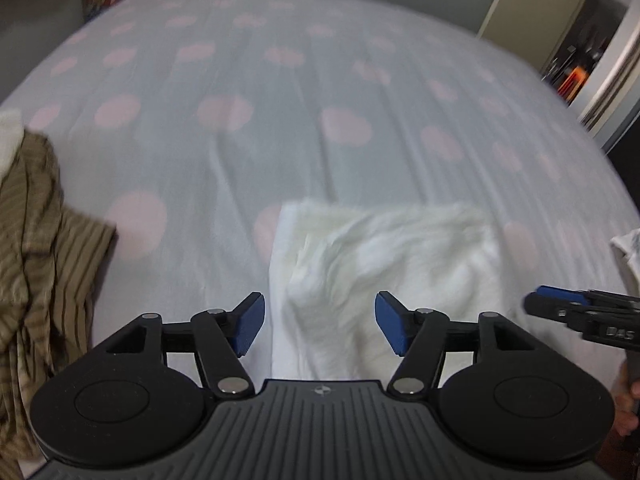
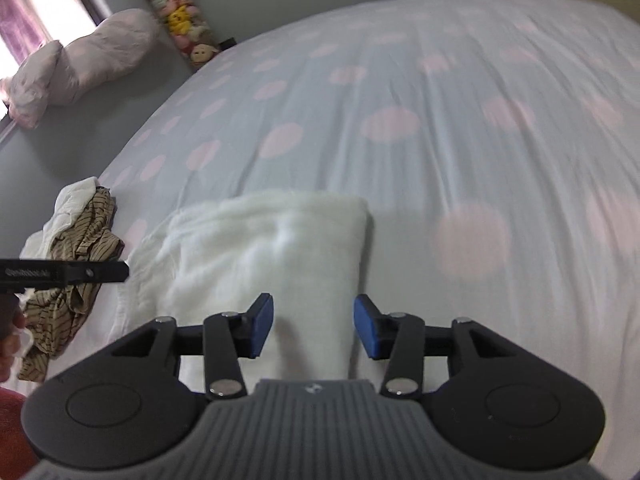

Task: Fold clothes
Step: 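Grasp the folded garment with the left gripper while the right gripper grasps its other end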

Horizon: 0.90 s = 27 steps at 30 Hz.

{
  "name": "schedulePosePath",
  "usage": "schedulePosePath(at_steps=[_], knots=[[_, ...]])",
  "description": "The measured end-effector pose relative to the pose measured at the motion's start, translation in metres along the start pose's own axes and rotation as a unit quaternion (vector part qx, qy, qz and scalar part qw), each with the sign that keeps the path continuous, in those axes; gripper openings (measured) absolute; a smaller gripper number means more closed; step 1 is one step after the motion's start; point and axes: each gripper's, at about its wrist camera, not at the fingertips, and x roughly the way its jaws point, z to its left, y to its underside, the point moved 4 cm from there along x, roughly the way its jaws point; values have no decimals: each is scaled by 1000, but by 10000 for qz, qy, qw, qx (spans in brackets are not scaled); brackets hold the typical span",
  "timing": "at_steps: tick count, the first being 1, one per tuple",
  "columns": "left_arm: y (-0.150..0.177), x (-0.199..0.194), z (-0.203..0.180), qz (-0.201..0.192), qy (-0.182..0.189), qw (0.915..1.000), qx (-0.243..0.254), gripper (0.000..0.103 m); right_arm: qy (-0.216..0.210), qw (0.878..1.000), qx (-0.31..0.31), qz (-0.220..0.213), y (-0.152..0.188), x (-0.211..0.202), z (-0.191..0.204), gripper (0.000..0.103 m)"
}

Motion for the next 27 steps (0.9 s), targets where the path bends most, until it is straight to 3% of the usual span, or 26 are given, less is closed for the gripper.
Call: schedulePosePath(at_steps=[8,18,23,27], knots=[[4,22,0,373,-64,9993,-79,60,-138,9992,318,175,5,8,-12,63],[5,53,17,682,163,9967,-406,63,-291,9957,763,432,9,36,-29,64],[4,62,22,635,297,9966,-432,67,-385,9957,759,373,7,47,-30,64],[3,68,15,498,255,9983,-137,64,-431,9960,729,292,8,54,-27,64]])
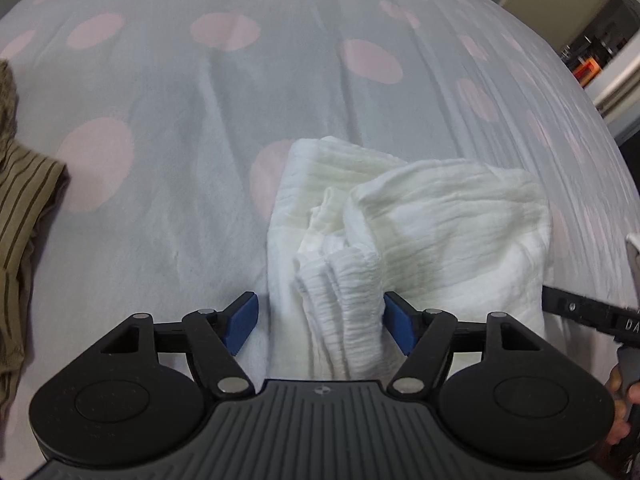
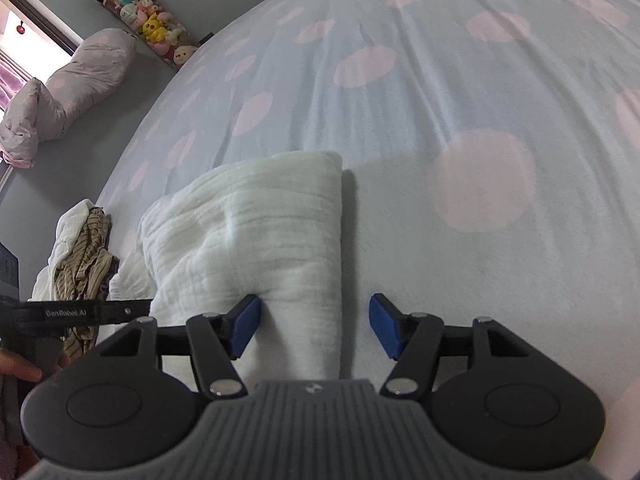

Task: Fold clothes
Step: 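Grasp the folded garment with the left gripper while the right gripper grasps its other end, then lift the folded garment with both grippers and carry it toward the clothes stack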

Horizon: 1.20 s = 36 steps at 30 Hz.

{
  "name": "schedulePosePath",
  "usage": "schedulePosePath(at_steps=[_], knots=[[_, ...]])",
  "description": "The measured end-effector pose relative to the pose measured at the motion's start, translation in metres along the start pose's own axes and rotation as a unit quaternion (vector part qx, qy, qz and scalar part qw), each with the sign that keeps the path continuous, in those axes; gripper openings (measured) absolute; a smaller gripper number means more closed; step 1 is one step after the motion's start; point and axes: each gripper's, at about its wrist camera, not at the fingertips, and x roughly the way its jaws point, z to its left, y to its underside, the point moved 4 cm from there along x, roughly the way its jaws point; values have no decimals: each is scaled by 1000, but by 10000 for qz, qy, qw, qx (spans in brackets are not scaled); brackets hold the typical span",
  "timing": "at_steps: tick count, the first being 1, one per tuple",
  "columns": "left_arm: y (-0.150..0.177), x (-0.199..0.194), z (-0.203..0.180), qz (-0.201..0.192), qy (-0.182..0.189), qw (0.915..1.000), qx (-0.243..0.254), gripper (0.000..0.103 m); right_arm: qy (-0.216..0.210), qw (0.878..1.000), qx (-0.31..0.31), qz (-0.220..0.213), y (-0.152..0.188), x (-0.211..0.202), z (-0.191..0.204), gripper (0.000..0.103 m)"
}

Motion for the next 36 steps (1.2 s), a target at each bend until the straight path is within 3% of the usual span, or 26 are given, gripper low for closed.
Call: schedulePosePath(at_steps=[2,6,11,17,24,29,36], knots=[[-1,1,-3,-57,23,9999,116,57,-20,10000,-39,-26,0,2,1,60],[-3,0,-4,-101,175,9998,73,40,-96,9999,13,-43,0,4,3,31],[-7,-16,-10,-298,250,9992,86,26,-60,9998,-17,-176,-1,-6,10,17],[-14,-65,-34,-820,436,9954,233,24,-218,9979,175,-584,-7,-41,17,15],[-26,-131,-89,-1534,623,9838,681,23,-332,9884,-51,-1480,-19,-127,29,15],[-39,-175,-154,-1968,978,9693,1105,23,-320,9759,-227,-2149,-29,-210,21,15],[-45,-214,-278,-2256,1856,9414,1683,23,17,9550,-336,-2948,-44,-349,-22,15]])
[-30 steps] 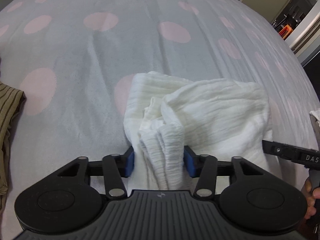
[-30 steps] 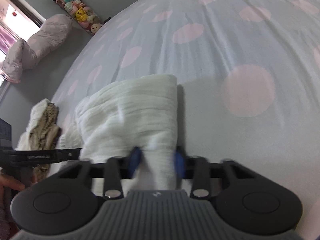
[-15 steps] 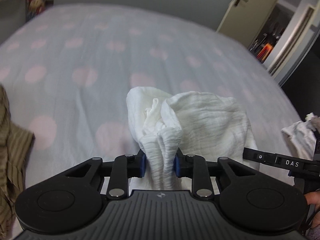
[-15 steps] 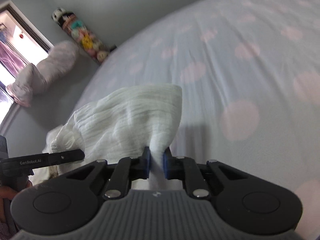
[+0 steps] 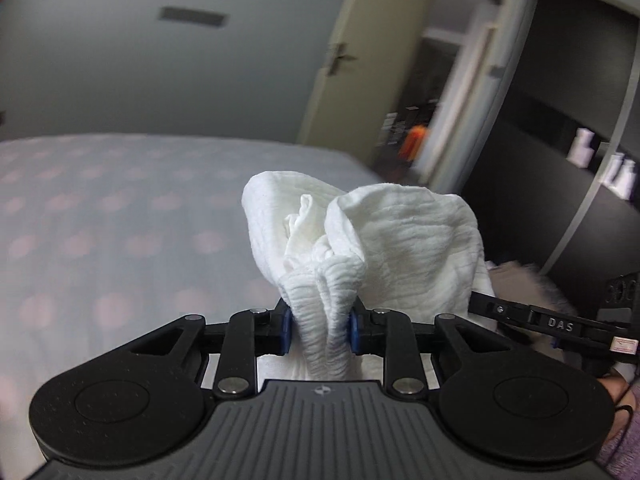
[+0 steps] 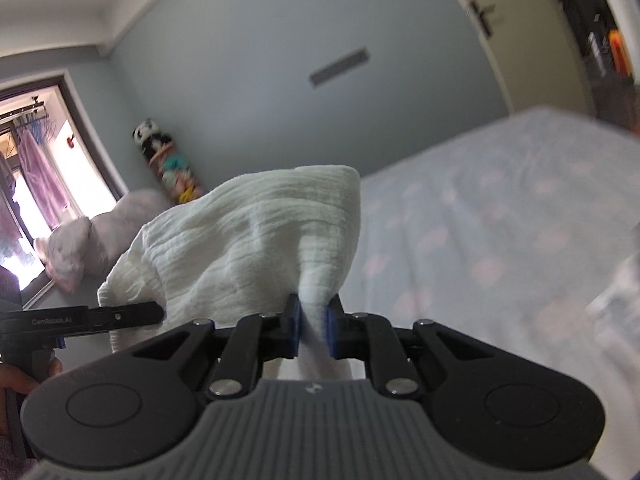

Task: Fold clothes
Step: 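Lift the folded garment with both grippers and carry it toward the clothes stack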

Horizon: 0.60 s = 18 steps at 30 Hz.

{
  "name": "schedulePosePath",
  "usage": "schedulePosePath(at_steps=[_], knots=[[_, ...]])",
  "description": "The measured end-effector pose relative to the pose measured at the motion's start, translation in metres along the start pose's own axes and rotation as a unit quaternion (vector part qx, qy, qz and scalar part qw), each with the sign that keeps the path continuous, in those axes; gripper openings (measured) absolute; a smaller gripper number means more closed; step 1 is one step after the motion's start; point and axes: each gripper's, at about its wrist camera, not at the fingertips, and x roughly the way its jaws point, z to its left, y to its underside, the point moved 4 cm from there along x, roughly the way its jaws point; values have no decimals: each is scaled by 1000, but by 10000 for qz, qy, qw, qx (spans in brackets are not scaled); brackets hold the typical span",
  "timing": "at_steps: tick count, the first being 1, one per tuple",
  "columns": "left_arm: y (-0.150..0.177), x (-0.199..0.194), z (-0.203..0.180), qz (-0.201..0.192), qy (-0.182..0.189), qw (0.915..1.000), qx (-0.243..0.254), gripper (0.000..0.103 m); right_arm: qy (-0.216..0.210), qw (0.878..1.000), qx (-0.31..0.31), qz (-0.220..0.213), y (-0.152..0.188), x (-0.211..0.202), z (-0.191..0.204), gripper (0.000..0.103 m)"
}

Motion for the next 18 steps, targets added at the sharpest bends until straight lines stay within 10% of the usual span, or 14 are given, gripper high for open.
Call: schedulePosePath(at_steps=[8,18], knots=[[-32,61,-142,104,1262,9912,389,23,692,9966,-319,-321,-92,-138,-74,15],[-28,177,-281,814,2646,9609,-91,23,1986,9782,-611,34,-177,-266,-168,15]])
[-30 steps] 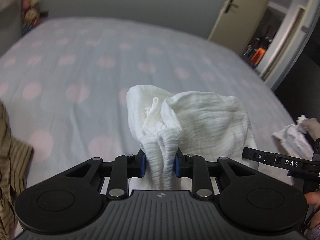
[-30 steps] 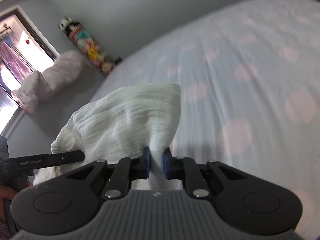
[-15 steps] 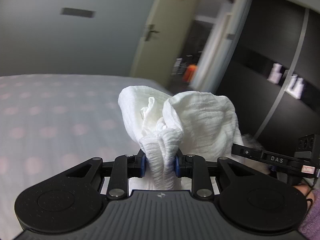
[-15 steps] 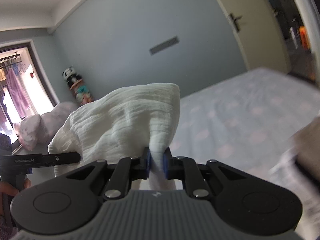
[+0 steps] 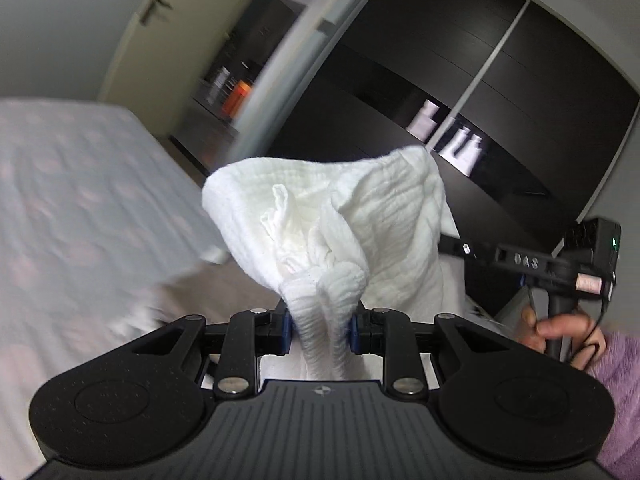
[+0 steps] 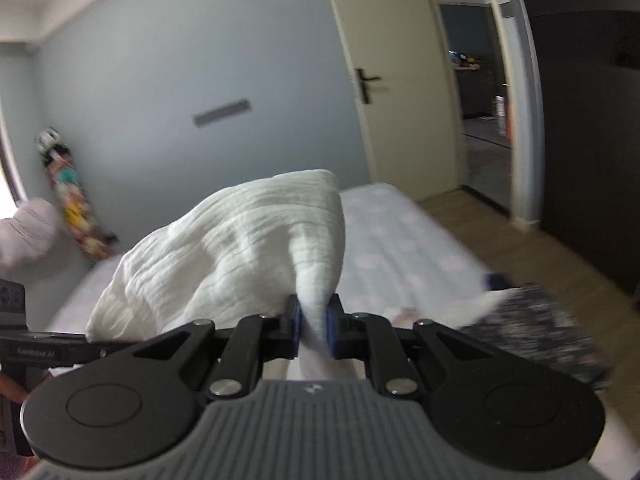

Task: Fold clothes
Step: 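Lift the folded garment with both grippers and carry it toward the clothes stack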

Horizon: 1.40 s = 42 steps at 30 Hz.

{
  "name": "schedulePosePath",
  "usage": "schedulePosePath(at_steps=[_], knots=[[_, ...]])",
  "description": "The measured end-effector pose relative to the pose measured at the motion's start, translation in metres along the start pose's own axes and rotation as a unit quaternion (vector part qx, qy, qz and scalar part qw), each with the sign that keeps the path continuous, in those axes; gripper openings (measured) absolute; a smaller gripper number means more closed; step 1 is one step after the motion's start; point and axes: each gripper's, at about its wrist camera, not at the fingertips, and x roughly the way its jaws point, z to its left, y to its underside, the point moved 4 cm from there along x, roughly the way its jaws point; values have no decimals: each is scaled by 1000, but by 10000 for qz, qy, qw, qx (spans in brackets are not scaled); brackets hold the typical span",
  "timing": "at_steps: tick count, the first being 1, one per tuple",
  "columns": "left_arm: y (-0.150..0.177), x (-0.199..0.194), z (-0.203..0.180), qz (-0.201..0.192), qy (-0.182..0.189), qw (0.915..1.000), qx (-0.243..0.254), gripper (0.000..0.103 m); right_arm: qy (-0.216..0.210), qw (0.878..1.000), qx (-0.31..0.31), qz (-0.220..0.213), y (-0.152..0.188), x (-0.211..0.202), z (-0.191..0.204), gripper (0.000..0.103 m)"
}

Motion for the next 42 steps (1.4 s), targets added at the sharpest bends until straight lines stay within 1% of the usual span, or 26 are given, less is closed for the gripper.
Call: schedulePosePath(at_steps=[2,4,7,9,11,13,18,21,23,27,29,32,34,37,38,39,42], knots=[[-1,28,2,137,152,9997,-133,23,236,9995,-114,189,-6,-5,-22,15],[0,51,6,233,184,9994,-175,23,418,9983,-158,368,-9,-1,-41,15],[6,78,20,371,119,9989,-252,23,629,9960,-213,599,-1,18,-63,15],[11,90,36,451,40,9982,-384,23,703,9946,-245,728,2,38,-73,15],[20,98,49,528,-55,9971,-548,23,681,9936,-252,863,2,67,-79,15],[22,109,65,575,-176,9957,-699,23,648,9922,-284,1025,1,97,-84,15],[23,122,98,658,-523,9933,-791,23,503,9876,-472,1409,4,163,-85,15],[25,128,114,788,-593,9912,-880,24,486,9835,-506,1667,10,202,-91,15],[29,136,126,863,-619,9899,-944,24,494,9810,-457,1819,18,223,-98,15],[29,146,145,1034,-722,9865,-1046,24,490,9782,-286,1997,34,253,-110,15],[33,147,147,1096,-739,9859,-1031,24,519,9760,-249,2099,42,261,-111,15],[39,143,144,1158,-738,9851,-1036,24,497,9756,-20,2139,49,268,-120,15],[41,143,144,1180,-724,9850,-1027,25,495,9756,23,2141,51,269,-121,16],[37,135,140,1214,-727,9854,-950,29,532,9768,10,2077,48,268,-121,25],[36,131,138,1210,-738,9857,-906,31,562,9778,-1,2019,45,264,-121,31],[34,126,136,1205,-767,9863,-829,33,610,9792,-21,1936,42,257,-121,33],[26,107,127,1116,-927,9881,-501,35,709,9836,-46,1660,32,231,-122,33]])
